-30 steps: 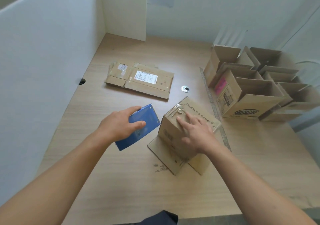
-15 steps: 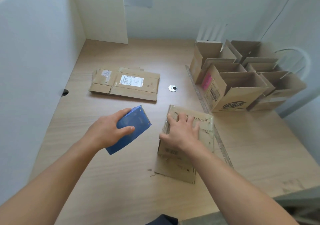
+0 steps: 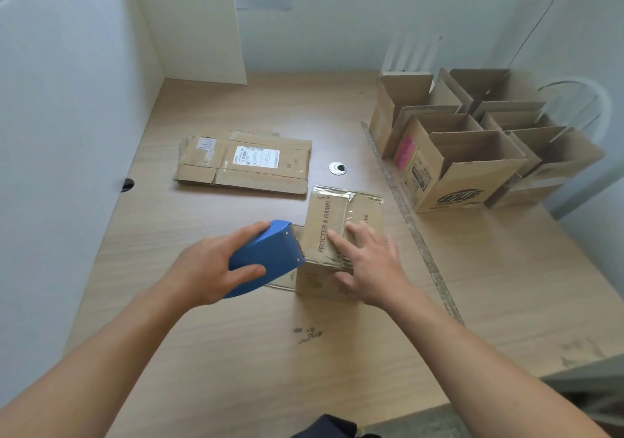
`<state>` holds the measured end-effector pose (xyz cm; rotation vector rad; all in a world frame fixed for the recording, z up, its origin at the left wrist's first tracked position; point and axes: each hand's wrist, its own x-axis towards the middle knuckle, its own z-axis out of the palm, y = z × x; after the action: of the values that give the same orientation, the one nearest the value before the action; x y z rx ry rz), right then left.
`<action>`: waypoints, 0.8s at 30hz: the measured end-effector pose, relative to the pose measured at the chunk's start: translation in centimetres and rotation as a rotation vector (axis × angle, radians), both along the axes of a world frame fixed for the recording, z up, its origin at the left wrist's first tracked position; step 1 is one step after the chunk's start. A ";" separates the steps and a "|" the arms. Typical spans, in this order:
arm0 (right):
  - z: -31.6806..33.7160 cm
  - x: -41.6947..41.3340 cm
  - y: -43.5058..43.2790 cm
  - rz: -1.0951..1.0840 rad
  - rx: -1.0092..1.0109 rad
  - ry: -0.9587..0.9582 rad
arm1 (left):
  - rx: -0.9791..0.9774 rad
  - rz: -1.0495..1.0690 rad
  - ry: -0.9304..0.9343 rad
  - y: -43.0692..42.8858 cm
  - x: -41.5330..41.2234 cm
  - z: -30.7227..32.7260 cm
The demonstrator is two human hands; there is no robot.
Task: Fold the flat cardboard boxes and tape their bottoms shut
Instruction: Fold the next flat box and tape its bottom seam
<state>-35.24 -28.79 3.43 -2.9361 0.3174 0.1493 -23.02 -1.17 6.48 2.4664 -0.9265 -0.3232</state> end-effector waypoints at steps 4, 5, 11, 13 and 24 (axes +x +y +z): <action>0.8 -0.3 -0.5 0.062 0.085 0.066 | -0.046 -0.128 -0.174 0.5 -0.8 0.2; 1.3 -0.3 -0.7 0.075 0.110 0.078 | -0.050 -0.167 -0.236 0.6 -0.9 0.2; 4.3 -0.8 -0.3 0.136 0.445 -0.195 | -0.144 -0.341 -0.486 0.0 -0.9 0.3; 4.7 -0.9 0.5 0.172 0.564 -0.195 | -0.151 -0.367 -0.513 -0.4 -1.0 0.4; 4.7 -0.8 1.7 0.046 0.726 -0.322 | -0.191 -0.433 -0.481 -1.4 -1.1 1.2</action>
<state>-36.08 -27.09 8.08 -2.1983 0.1091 -0.1700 -24.14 -2.57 7.70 2.1843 -1.6127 0.2280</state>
